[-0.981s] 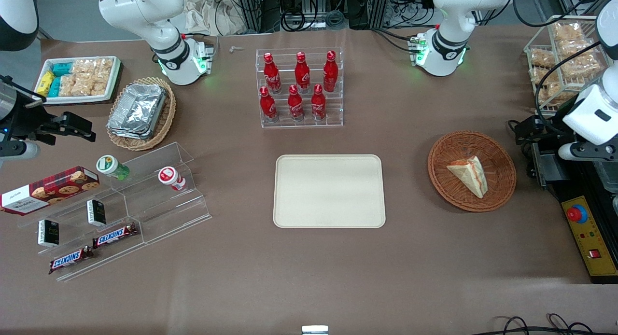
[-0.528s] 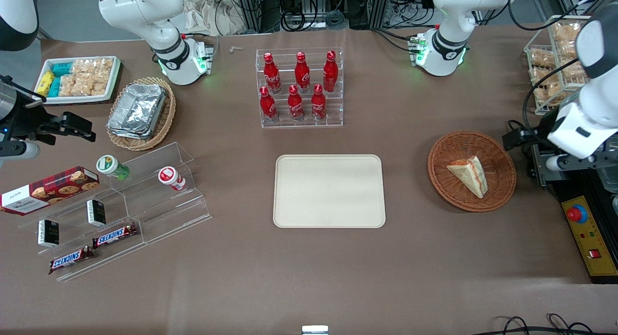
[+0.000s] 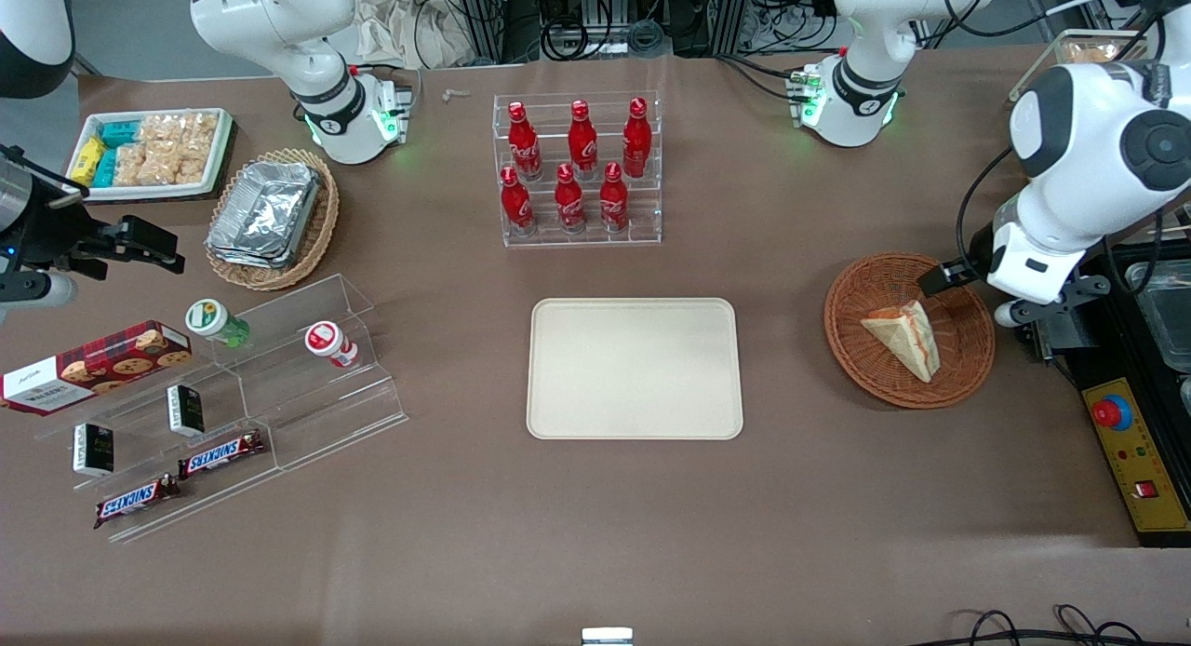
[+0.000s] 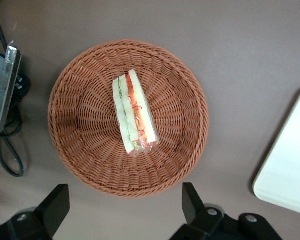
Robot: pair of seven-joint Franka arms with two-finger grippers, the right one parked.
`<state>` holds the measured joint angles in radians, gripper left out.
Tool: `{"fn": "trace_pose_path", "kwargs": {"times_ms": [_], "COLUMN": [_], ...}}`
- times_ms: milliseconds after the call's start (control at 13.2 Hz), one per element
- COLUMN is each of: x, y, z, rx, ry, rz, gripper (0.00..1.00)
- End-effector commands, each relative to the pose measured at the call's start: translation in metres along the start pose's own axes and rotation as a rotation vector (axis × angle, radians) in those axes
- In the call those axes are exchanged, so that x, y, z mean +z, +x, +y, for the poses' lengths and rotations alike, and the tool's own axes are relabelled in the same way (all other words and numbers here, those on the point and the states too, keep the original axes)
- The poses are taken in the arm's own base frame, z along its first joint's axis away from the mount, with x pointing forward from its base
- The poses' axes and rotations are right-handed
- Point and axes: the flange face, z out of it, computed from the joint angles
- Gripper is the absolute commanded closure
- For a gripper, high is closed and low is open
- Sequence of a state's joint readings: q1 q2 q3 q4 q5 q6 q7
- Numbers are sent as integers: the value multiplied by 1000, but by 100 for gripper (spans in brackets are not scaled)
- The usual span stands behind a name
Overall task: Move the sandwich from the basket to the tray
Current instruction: 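Lower the left gripper and close it on the wrapped sandwich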
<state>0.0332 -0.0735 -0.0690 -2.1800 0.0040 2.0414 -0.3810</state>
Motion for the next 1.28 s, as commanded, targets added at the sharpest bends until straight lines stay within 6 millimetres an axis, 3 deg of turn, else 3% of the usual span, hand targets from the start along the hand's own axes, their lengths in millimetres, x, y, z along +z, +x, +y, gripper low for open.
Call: {"fn": "trace_pose_path", "kwargs": {"times_ms": [0, 226, 679, 1208], "x": [24, 55, 108, 141], "y": [-9, -7, -7, -2], "z": [-6, -20, -22, -14], "rx": [-73, -149, -263, -387], "ry": [-8, -16, -42, -59], "rz": [7, 15, 52, 61], "gripper": [0, 0, 0, 0]}}
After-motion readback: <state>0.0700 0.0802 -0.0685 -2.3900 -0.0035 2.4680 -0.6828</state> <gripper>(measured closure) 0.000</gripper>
